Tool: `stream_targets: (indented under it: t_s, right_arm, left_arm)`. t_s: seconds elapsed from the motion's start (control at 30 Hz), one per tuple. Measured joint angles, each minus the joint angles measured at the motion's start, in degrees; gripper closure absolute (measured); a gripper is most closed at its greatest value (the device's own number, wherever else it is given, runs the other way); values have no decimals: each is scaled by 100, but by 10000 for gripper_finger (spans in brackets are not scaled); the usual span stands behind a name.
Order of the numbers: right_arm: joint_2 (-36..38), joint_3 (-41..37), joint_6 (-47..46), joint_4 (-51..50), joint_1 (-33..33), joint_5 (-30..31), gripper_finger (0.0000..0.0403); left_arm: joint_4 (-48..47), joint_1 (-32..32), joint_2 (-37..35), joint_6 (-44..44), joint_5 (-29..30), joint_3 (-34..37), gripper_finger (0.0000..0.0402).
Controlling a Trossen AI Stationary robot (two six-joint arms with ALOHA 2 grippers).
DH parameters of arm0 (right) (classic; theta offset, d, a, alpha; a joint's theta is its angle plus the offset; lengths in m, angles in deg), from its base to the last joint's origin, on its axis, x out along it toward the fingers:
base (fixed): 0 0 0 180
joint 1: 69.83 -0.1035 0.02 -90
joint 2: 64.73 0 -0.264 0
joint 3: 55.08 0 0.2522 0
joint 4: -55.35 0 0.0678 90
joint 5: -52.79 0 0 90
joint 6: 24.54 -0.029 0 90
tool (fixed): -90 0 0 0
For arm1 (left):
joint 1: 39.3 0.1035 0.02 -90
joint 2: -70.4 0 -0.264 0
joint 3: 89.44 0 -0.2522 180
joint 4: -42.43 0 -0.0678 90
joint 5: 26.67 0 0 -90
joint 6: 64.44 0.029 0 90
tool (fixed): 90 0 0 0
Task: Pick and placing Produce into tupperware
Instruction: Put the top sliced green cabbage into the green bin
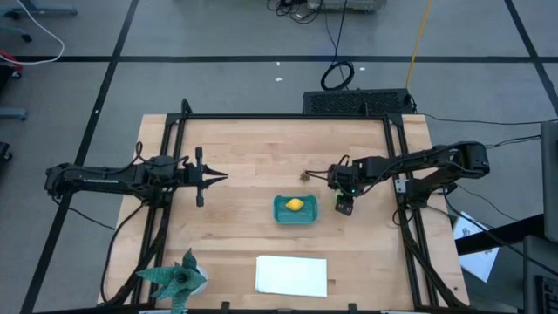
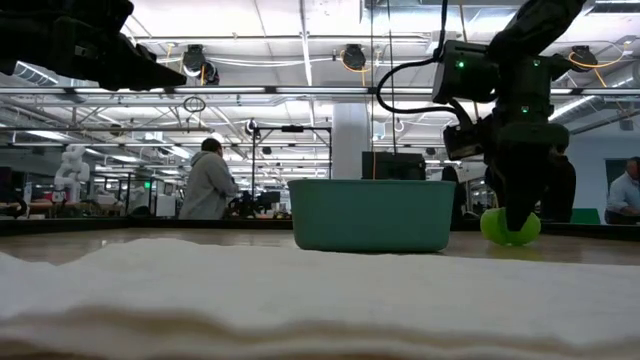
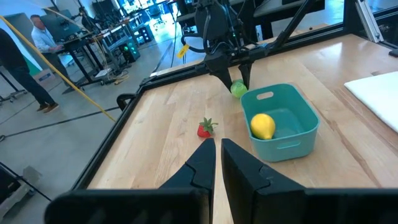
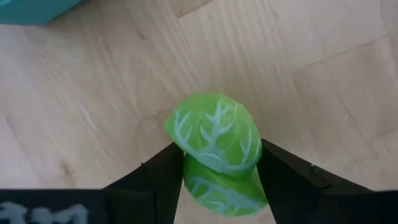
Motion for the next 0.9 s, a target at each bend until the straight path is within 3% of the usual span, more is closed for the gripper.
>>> stream_targets:
  t_s: [0.4,0.53,0.9]
  right_arm:
    - [0,180,26,-30,0,-15,217]
    - [0,180,-34,-32,2,-311,217]
    - [0,609,62,-461,2,-459,245]
  left_arm:
    - [0,0,-1,-5,0,0,371]
    - [0,0,-2,-7,0,0,371]
    - [0,0,0,-11,0,0,371]
